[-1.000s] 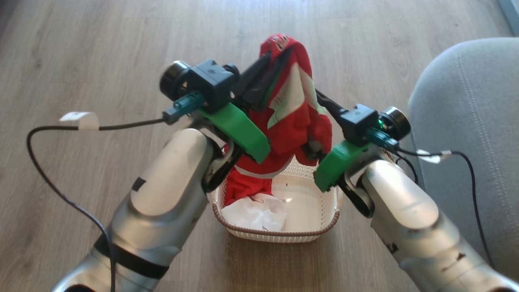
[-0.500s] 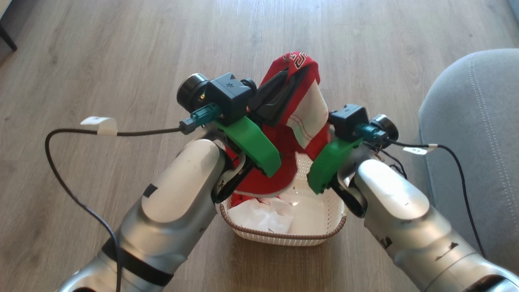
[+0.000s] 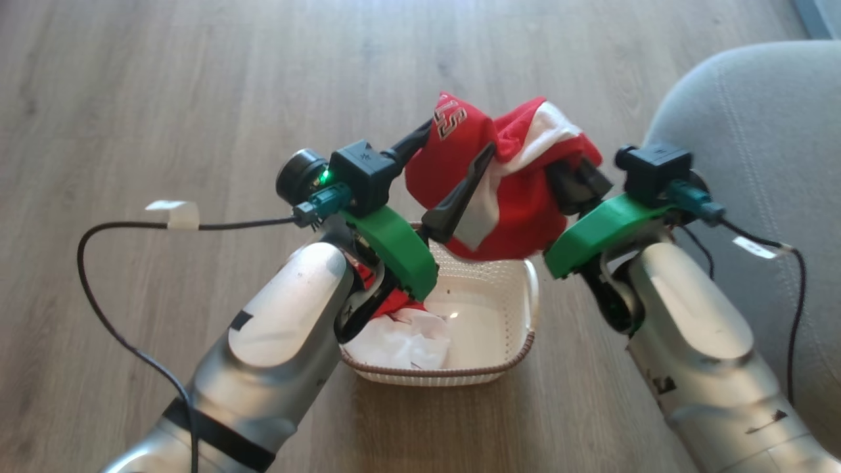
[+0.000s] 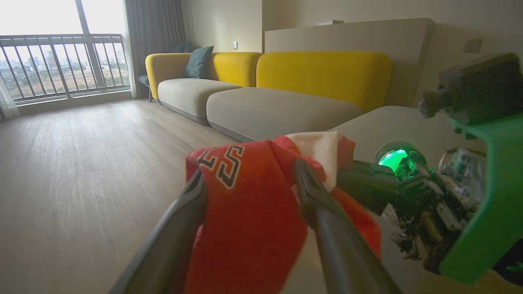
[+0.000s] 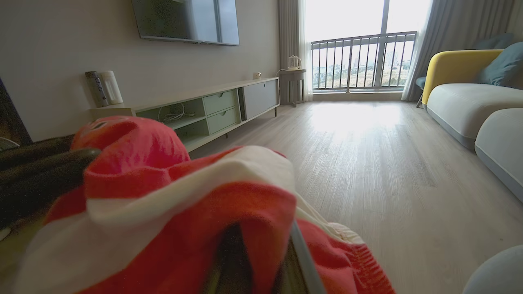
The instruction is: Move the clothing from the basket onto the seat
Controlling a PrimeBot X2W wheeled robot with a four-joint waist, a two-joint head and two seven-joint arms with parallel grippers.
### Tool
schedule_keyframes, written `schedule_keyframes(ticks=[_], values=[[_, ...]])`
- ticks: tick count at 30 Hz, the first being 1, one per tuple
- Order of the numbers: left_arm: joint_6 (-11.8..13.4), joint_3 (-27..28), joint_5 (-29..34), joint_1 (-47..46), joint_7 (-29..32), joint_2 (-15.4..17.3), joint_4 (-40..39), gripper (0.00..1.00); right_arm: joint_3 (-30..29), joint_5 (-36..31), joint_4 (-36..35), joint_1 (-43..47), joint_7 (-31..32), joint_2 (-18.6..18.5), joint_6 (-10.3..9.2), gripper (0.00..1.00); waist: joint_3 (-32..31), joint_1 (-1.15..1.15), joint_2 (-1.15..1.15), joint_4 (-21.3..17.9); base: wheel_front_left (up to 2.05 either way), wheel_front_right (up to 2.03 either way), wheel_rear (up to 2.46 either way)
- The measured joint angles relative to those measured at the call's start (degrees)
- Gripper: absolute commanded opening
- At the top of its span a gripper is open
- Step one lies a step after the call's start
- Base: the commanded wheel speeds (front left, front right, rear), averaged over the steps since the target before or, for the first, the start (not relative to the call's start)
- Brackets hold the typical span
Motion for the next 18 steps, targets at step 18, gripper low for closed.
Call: schedule_keyframes(ticks=[18], values=[[-0.02, -2.96, -1.12, 5.50, 0.00, 4.35, -0.93, 1.00, -12.30, -2.25, -10.29, 6.84, 0.00, -0.03, 0.00, 0.00, 1.53, 0.00, 0.00, -12.18, 0.00, 0.00, 0.00]])
